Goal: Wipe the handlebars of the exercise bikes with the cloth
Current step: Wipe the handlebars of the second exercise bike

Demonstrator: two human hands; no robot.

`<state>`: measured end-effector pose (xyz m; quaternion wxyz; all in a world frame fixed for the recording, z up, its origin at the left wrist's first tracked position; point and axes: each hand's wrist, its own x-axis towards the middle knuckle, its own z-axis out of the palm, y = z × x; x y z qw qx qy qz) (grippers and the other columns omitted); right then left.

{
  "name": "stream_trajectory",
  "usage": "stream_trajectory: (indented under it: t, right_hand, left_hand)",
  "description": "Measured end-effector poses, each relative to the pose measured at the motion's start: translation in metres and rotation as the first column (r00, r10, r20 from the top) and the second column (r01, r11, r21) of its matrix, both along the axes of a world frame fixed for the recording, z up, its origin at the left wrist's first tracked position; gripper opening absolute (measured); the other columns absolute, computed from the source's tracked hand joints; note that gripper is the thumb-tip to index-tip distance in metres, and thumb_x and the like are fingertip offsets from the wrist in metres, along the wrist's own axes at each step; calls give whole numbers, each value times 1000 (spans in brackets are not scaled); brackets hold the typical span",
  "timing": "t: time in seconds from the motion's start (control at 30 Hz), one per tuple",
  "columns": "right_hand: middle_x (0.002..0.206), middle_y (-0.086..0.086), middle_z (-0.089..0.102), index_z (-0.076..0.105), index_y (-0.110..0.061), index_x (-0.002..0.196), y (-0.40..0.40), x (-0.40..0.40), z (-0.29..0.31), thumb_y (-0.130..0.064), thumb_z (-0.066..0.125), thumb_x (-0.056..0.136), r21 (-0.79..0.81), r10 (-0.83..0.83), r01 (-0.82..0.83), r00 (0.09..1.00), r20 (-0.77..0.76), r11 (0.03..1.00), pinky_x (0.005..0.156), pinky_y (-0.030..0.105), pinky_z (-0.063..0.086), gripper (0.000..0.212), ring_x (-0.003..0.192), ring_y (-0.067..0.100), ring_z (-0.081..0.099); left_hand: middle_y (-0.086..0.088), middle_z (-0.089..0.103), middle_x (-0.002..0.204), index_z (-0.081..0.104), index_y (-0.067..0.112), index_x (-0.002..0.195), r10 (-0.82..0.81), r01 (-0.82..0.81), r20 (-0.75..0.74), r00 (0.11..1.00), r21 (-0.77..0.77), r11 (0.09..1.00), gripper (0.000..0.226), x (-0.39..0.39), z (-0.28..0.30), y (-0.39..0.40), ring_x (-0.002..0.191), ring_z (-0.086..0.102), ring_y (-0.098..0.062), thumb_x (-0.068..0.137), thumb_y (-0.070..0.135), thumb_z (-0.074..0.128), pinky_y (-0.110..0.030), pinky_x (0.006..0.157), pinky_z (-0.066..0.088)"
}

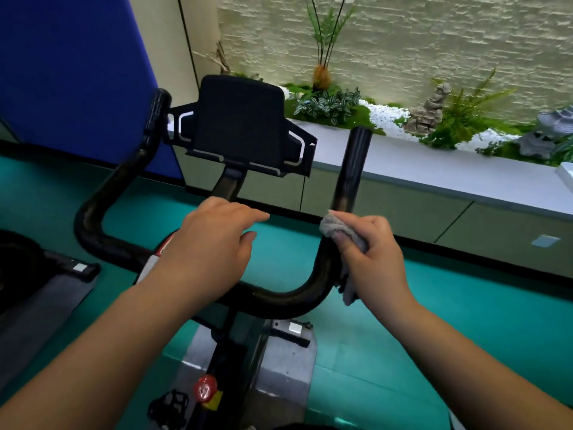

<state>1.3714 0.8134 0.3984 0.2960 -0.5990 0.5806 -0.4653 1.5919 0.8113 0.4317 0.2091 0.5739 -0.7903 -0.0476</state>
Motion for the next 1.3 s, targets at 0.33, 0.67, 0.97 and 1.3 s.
stream_trajectory:
  t: [0.33,0.67,0.97,1.3]
  right_hand:
    - [102,7,46,64,-32,109,20,7,-5,-15,61,92,-26,16,-15,999,42,1000,67,-3,36,25,80,-3,55]
    - [106,-6,48,64,-39,116,26,16,-27,-21,56,95,1,-153,154,978,144,988,85,21,50,29,89,23,63]
    - [100,4,45,68,-28,111,23,19,-3,-18,60,94,13,-136,135,990,39,991,50,5,43,22,67,4,57]
    - [96,-1,39,70,-28,108,40,34,-1,-23,62,93,46,-200,198,980,24,979,30,25,42,18,45,17,53]
  left_hand:
    - [10,61,127,65,26,119,186,-185,41,982,-29,982,31,36,-15,32,116,47,-22,90,18,58,-45,99,41]
    - [11,60,127,63,26,122,89,-87,76,993,-27,996,40,55,-26,17,116,49,-16,90,40,42,-44,99,42]
    - [8,61,125,66,24,117,25,-24,19,1000,-40,999,45,58,-35,5,116,50,-18,91,43,33,-44,98,42]
    - [13,63,121,69,28,110,-35,45,102,994,-95,994,42,59,-40,8,114,50,-16,88,43,37,-45,95,43]
